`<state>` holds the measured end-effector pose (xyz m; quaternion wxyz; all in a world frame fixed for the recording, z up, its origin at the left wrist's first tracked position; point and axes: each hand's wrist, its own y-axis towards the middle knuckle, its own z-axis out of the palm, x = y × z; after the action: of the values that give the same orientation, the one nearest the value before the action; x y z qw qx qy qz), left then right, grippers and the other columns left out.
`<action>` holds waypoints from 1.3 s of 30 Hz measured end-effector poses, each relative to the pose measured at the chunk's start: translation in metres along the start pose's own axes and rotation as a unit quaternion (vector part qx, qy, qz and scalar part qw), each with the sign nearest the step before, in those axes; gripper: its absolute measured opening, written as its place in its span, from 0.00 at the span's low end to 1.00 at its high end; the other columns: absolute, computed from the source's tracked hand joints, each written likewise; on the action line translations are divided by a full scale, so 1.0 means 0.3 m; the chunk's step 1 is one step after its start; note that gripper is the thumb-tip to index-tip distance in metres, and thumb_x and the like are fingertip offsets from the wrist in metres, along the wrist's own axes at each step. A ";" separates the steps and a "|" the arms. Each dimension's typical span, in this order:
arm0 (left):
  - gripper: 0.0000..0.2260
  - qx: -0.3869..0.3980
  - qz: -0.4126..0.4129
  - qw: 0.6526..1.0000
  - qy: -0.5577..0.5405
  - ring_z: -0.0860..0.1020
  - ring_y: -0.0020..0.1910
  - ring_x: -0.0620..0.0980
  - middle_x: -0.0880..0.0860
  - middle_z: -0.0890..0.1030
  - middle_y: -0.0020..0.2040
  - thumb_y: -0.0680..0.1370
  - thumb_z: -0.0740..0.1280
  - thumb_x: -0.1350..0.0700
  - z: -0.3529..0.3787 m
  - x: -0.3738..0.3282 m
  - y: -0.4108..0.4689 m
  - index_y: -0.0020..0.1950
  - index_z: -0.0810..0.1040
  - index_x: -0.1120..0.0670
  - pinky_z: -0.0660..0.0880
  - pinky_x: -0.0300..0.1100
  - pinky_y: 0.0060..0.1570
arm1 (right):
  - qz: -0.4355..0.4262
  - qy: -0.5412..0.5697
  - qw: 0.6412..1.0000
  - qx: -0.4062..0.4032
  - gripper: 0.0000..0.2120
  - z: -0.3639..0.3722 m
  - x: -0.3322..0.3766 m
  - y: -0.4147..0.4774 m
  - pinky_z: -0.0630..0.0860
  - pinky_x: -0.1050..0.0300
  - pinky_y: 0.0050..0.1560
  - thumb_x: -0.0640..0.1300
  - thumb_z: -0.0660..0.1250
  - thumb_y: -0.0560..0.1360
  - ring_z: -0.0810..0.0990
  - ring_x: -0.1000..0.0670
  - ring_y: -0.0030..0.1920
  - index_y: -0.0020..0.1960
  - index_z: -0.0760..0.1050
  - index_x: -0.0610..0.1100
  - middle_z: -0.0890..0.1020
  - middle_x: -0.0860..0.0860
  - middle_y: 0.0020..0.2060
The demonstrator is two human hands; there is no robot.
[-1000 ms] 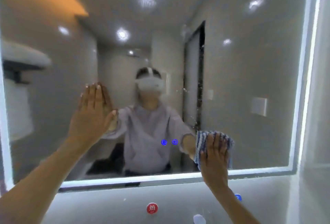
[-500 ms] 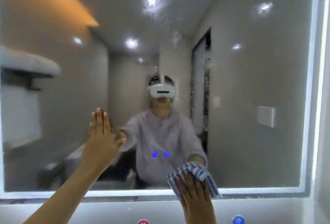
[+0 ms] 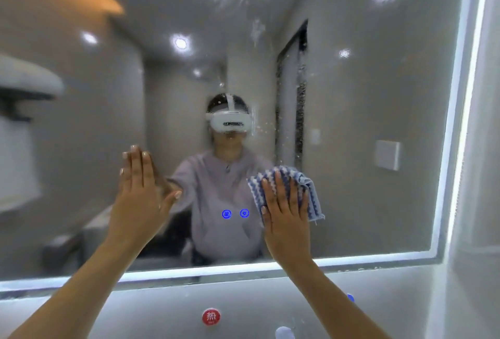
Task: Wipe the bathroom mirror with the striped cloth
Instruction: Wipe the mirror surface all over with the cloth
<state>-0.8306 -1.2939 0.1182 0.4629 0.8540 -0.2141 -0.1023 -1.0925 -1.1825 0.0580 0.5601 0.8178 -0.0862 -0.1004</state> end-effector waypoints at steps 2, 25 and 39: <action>0.42 -0.001 -0.003 1.000 -0.003 0.45 0.75 0.64 0.67 0.47 0.75 0.74 0.51 0.37 -0.007 -0.006 -0.003 0.74 0.45 0.69 0.51 0.56 0.73 | 0.002 -0.009 1.000 0.000 0.28 0.026 0.008 -0.051 0.55 0.32 0.71 0.43 0.52 0.78 0.54 0.36 0.76 0.78 0.54 0.46 0.57 0.44 0.76; 0.42 -0.014 -0.002 0.997 -0.075 0.49 0.75 0.65 0.68 0.49 0.75 0.76 0.37 0.33 -0.009 -0.019 -0.011 0.73 0.47 0.69 0.52 0.57 0.72 | 0.073 0.024 0.996 -0.036 0.36 0.027 0.113 0.037 0.43 0.40 0.74 0.41 0.55 0.74 0.48 0.40 0.77 0.78 0.45 0.51 0.46 0.48 0.78; 0.39 -0.038 0.018 0.997 -0.057 0.54 0.72 0.70 0.72 0.54 0.72 0.75 0.56 0.42 -0.018 -0.016 -0.010 0.71 0.52 0.72 0.58 0.63 0.68 | -0.114 0.043 0.992 -0.013 0.30 0.019 0.376 0.213 0.40 0.45 0.76 0.43 0.55 0.76 0.47 0.46 0.77 0.76 0.54 0.54 0.53 0.54 0.76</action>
<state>-0.8321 -1.2864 0.1186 0.4844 0.8244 -0.2515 -0.1501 -0.9869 -1.2391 0.1081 0.5590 0.8182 0.0331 -0.1300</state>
